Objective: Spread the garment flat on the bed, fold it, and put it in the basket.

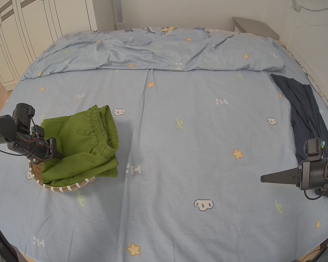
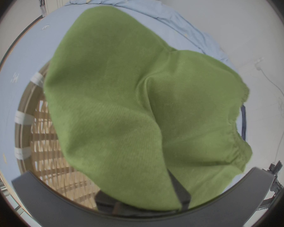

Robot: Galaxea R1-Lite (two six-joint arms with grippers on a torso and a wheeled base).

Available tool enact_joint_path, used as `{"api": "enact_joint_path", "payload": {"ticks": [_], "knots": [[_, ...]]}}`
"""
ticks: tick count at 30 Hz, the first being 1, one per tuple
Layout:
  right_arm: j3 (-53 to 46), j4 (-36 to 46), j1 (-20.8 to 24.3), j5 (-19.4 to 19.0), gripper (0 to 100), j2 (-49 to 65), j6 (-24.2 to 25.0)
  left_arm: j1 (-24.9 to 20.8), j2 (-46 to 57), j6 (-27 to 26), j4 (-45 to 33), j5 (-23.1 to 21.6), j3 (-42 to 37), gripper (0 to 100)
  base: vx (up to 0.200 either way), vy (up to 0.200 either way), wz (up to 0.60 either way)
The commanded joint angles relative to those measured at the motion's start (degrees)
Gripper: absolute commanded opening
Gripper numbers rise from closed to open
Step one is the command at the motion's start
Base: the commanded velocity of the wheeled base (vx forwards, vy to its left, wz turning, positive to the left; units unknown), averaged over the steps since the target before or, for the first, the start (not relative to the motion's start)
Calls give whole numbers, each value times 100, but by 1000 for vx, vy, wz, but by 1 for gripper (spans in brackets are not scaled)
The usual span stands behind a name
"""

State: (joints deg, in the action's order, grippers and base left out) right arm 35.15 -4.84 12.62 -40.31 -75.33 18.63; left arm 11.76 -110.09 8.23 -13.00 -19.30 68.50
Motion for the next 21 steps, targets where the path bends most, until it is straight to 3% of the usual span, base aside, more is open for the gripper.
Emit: {"api": "enact_joint_path", "payload": {"ticks": [1,11,12,21], "knots": [[1,-8,4,-3,100,0,1,-104,-293,3,-1,251,32,0,0,0,0],[1,1,21,-3,100,0,1,-174,-364,3,-1,488,32,0,0,0,0],[-8,1,30,-3,100,0,1,-174,-364,3,-10,488,32,100,0,0,0],[-8,1,39,-3,100,9,1,-166,120,135,16,488,14,100,0,0,0]]}}
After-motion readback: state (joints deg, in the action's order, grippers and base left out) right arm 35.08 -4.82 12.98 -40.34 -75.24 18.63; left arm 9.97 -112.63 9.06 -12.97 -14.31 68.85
